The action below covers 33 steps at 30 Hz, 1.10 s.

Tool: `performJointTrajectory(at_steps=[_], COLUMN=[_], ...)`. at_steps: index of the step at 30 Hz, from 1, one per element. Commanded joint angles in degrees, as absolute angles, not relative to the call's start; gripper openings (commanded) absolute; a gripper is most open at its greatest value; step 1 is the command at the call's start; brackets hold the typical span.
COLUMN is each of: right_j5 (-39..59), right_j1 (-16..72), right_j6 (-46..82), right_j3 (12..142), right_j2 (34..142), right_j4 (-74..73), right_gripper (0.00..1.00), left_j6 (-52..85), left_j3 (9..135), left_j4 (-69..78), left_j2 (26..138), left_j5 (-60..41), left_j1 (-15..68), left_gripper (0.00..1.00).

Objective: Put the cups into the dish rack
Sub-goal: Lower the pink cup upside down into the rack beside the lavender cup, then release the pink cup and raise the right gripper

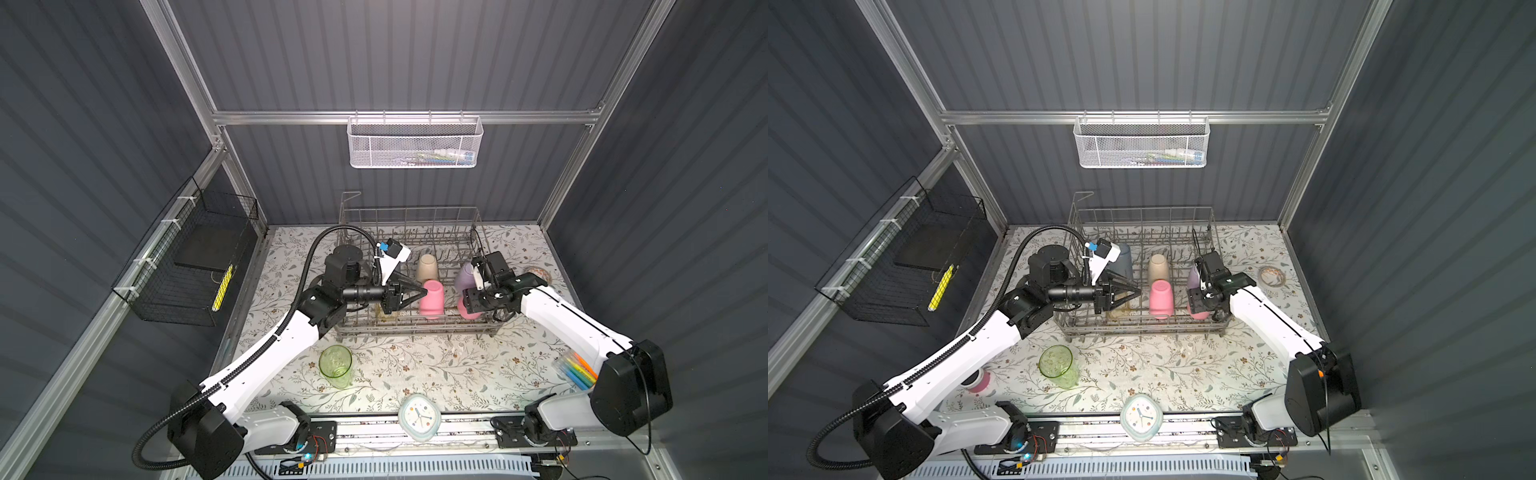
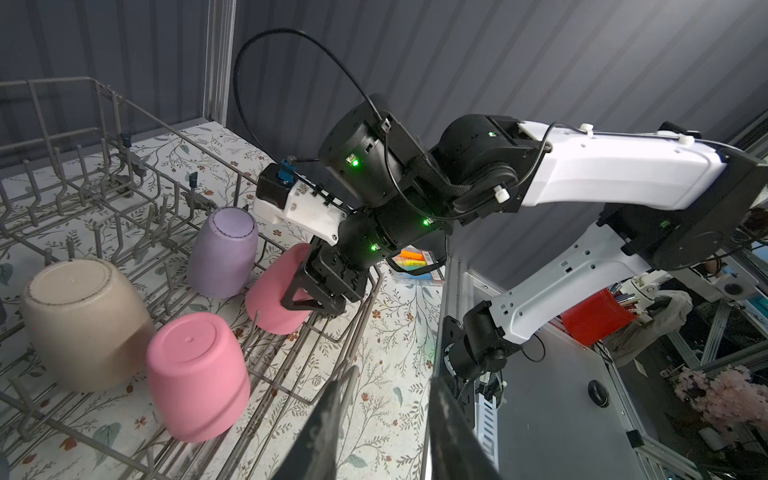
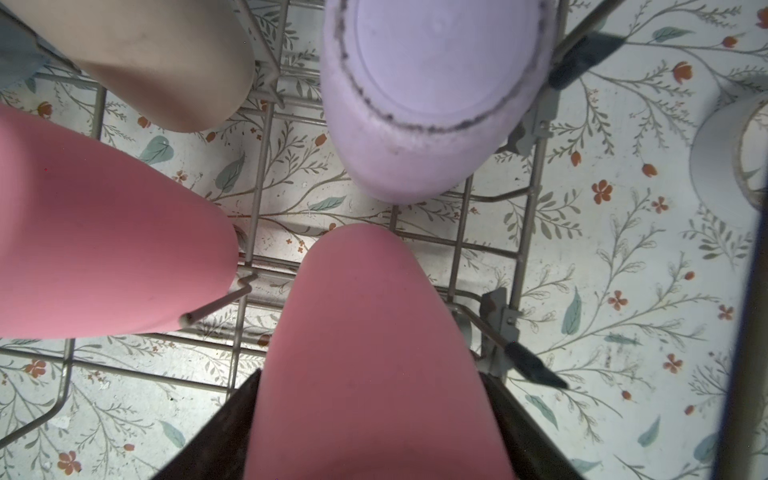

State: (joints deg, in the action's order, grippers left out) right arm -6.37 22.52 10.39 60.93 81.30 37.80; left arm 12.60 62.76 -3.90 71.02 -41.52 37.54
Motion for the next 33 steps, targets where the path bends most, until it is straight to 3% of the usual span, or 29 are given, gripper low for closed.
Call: performJointTrajectory(at_steps=[1,11,33], right_j5=[-8.69,-9.21,-4.46], right_j1=[22.85,23.29,23.42], right_j6=[11.09,11.8,12.52], right_j3=[62.37,62.44,65.21], right_j2=[81.9,81.15,64.99], right_j4=[38.76,38.75,38.74], right_gripper=[0.68,0.83,0.86], left_j6=[11.51,11.51,11.51], left_j3=[61.87,61.37,61.26], left_j4=[-4.83,-4.74,-5.32], left_j2=[70.38,70.16,68.76], left_j5=[-41.57,-41.54,-36.8], left_j1=[37.34,37.3,37.35], left_gripper=[0.36,0.36,0.35])
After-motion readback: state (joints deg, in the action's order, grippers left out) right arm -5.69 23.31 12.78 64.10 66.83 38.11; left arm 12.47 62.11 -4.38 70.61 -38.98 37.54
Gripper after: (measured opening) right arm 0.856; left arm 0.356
